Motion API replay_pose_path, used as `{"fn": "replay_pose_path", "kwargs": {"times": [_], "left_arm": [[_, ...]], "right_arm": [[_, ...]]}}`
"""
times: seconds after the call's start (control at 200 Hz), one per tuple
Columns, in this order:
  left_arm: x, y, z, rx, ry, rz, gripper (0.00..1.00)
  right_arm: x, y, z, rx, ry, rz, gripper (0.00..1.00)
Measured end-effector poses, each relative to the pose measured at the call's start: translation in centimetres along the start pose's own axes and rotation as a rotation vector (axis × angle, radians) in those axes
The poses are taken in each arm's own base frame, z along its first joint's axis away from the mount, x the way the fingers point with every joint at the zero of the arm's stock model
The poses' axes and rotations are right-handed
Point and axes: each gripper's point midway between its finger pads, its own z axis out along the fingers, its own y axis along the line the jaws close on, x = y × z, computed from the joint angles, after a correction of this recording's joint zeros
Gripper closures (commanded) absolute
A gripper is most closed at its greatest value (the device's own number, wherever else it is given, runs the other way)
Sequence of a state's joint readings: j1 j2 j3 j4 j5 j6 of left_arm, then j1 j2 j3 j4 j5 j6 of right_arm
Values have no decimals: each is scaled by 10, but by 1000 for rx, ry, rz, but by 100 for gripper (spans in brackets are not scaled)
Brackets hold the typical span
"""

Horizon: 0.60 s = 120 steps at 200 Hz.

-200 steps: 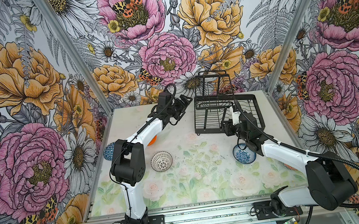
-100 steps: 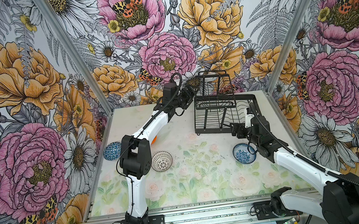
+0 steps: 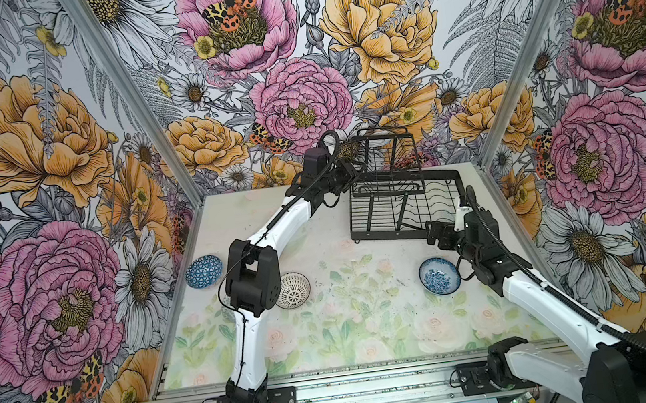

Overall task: Load the bowls into the dish rack
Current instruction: 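Drag the black dish rack toward the middle of the table with both grippers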

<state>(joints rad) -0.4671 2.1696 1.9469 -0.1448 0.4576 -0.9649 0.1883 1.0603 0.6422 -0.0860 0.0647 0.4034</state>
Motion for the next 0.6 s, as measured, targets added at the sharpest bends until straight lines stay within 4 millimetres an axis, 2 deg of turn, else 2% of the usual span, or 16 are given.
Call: {"fn": "replay_pose_path", "kwargs": {"times": [0.395,0.6], "left_arm": [[-5,6,0,1,12,-49,71],[-13,10,-8,1,16,-58,71]], "right_arm": [[10,-6,7,32,38,-1,4],[17,-9,13,45,62,10,4]]}}
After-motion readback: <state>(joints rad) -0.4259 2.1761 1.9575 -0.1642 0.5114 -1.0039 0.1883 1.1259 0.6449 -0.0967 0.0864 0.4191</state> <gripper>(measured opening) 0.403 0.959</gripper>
